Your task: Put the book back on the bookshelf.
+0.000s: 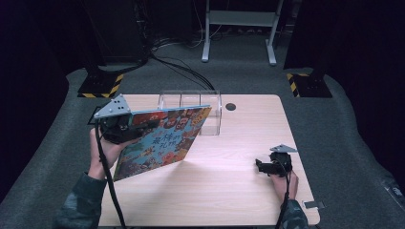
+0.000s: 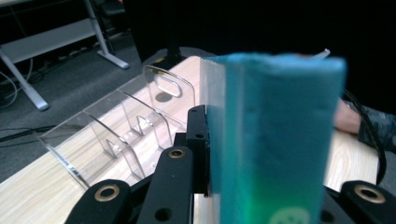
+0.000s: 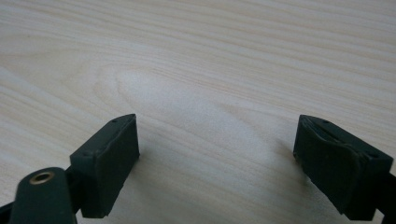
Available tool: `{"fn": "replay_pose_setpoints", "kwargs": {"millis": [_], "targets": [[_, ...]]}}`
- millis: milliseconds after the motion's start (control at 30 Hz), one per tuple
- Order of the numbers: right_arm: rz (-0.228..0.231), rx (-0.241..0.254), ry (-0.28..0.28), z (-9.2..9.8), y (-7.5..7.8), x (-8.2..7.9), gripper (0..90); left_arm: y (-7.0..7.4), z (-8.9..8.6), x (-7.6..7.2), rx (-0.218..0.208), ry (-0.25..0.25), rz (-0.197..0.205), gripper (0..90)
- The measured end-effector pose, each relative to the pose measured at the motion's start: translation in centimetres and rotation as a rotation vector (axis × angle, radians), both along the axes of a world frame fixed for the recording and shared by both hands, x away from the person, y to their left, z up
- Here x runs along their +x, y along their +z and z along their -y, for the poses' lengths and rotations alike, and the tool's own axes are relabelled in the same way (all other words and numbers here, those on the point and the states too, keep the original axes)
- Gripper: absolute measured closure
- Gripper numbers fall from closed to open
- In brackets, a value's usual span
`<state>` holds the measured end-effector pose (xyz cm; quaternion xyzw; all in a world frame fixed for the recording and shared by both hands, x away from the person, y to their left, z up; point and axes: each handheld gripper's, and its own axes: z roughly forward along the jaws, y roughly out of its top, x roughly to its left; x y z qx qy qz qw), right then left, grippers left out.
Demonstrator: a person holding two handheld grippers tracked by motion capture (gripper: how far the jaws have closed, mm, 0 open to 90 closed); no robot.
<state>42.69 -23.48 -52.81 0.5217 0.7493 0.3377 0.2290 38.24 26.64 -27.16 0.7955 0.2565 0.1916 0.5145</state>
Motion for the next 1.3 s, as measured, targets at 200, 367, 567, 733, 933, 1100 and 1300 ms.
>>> {"fn": "replay_pose_setpoints", "kwargs": {"millis": [200,367,567,733,933,1100,1300], "targets": [[-0.005,0.003,-0.005,0.0,0.0,0.0,13.8,0.9,-1.4,0.0,-0.021,0.051,0.017,80.7],[-0.005,0.003,-0.006,0.0,0.0,0.0,13.9,1.4,-2.6,0.3,-0.033,0.108,0.028,80.7],[-0.002,0.001,-0.004,0.0,0.0,0.0,14.2,1.4,-3.7,0.6,-0.039,0.158,0.033,80.7],[-0.001,0.000,-0.004,0.0,0.0,0.0,14.3,1.3,-4.2,1.3,-0.053,0.201,0.032,80.7],[0.001,0.002,-0.010,0.0,0.0,0.0,14.6,1.1,-4.4,2.2,-0.094,0.253,0.039,80.7],[0.002,0.006,-0.008,0.0,0.0,0.2,14.6,0.7,-4.2,3.0,-0.132,0.298,0.053,80.6],[0.001,0.006,-0.010,-0.1,0.0,0.1,14.7,0.4,-3.8,3.3,-0.139,0.357,0.086,80.6]]}}
